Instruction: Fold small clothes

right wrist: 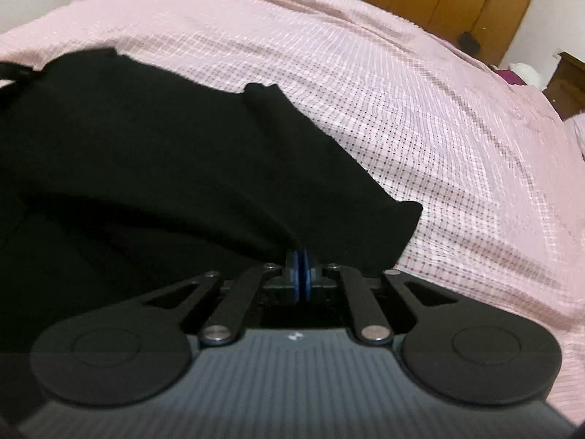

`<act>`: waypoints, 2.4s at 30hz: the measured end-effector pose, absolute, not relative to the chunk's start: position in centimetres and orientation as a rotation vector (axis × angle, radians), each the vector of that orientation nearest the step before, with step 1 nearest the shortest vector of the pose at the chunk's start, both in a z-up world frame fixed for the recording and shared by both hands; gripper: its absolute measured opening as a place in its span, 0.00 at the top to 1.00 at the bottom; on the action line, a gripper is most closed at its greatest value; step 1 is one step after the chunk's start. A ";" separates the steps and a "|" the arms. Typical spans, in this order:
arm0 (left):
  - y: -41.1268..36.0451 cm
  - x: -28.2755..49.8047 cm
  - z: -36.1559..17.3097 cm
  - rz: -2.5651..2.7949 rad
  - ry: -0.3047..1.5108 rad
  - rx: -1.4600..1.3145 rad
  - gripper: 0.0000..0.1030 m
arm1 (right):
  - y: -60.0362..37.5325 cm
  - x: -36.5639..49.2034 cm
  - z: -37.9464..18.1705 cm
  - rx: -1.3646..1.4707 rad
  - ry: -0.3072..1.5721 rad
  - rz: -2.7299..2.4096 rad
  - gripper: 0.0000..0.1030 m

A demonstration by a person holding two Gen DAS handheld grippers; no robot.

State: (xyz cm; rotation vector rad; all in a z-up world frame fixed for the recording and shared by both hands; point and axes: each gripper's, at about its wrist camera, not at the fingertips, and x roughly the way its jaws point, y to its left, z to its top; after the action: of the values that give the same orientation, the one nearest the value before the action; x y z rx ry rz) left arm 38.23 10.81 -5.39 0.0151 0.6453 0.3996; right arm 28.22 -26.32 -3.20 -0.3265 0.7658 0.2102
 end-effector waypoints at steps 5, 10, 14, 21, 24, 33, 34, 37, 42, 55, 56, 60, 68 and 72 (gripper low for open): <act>11.1 37.9 -4.7 0.374 0.663 0.033 0.95 | -30.1 27.4 0.5 -0.128 0.665 0.120 0.59; 11.7 35.4 -2.7 0.296 0.689 -0.009 0.95 | -34.8 25.0 1.4 0.142 0.718 0.145 0.58; 11.8 33.7 -1.8 0.242 0.735 -0.032 0.95 | -34.2 23.6 -0.9 0.210 0.821 0.202 0.58; 10.0 32.5 -2.9 0.255 0.768 0.176 0.95 | -32.0 23.0 -0.3 0.111 0.801 0.228 0.87; 10.0 33.4 -4.4 0.299 0.747 0.265 0.94 | -33.0 23.4 -0.3 0.094 0.828 0.211 0.87; 11.7 33.4 -3.6 0.317 0.753 0.224 0.94 | -33.1 22.3 0.4 0.085 0.816 0.169 0.83; 12.2 32.9 -3.0 0.313 0.752 0.180 0.94 | -32.7 22.0 1.1 0.063 0.781 0.154 0.83; 12.7 31.4 -1.2 0.279 0.731 0.090 0.93 | -31.8 21.7 2.4 0.044 0.694 0.110 0.83; 10.9 30.1 -0.2 0.163 0.716 0.088 0.93 | -30.0 24.0 0.6 0.022 0.703 0.156 0.82; 10.1 30.3 -2.1 0.221 0.756 0.231 0.87 | -30.8 25.2 -2.5 0.152 0.720 0.125 0.54; 10.5 29.7 -1.6 0.224 0.757 0.212 0.83 | -30.9 24.6 -1.9 0.157 0.702 0.127 0.44; 11.9 26.7 0.3 0.220 0.784 0.167 0.70 | -31.2 21.4 0.4 0.141 0.658 0.141 0.43; 12.4 19.4 3.4 0.167 0.788 0.094 0.44 | -31.1 14.9 4.0 0.146 0.638 0.188 0.43; 11.7 15.9 4.2 0.134 0.796 0.057 0.35 | -30.5 11.5 5.0 0.144 0.647 0.198 0.43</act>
State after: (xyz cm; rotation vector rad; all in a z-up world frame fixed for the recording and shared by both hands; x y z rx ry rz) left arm 15.90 11.74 4.21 0.0570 0.7965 0.1343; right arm 11.50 -30.48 4.98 0.1441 0.6466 0.1978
